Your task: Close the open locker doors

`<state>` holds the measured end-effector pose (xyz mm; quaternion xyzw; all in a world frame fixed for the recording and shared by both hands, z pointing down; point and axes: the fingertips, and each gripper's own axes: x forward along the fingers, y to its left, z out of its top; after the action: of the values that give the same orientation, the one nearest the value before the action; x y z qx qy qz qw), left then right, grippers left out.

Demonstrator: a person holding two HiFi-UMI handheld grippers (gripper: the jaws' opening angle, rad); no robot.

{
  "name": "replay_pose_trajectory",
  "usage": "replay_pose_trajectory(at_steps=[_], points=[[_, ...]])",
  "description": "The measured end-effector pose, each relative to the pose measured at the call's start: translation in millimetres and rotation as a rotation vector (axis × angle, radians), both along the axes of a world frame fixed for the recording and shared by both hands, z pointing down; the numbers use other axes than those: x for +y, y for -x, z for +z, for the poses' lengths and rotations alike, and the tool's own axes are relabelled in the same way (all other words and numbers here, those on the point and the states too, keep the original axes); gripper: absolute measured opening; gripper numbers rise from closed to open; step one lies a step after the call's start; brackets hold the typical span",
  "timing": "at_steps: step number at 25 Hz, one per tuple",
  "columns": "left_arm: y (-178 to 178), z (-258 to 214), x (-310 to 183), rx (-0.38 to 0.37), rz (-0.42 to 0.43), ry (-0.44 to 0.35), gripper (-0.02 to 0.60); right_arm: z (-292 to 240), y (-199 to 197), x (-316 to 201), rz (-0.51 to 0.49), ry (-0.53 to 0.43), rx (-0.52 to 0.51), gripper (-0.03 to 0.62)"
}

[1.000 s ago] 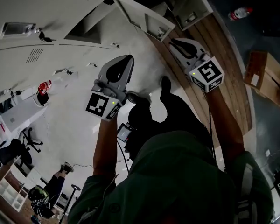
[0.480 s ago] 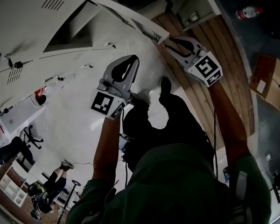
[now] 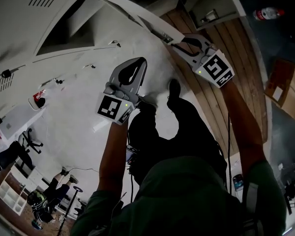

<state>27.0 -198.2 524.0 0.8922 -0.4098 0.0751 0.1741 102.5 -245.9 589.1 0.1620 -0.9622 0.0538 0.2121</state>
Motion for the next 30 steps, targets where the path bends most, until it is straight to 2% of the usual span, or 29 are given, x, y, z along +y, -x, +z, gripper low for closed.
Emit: replay_pose_trajectory(at_steps=[10, 21, 30], points=[[47, 0, 18, 0.005, -0.084, -0.003, 0.014, -2, 35, 38, -0.029, 0.032, -0.013, 0.087], [128, 1, 50, 0.011, -0.163, -0.001, 0.014, -2, 135, 86, -0.130, 0.042, 0.007, 0.055], [202, 2, 72, 0.007, -0.237, -0.008, 0.014, -1, 213, 90, -0.127, 0.043, 0.018, 0.052]])
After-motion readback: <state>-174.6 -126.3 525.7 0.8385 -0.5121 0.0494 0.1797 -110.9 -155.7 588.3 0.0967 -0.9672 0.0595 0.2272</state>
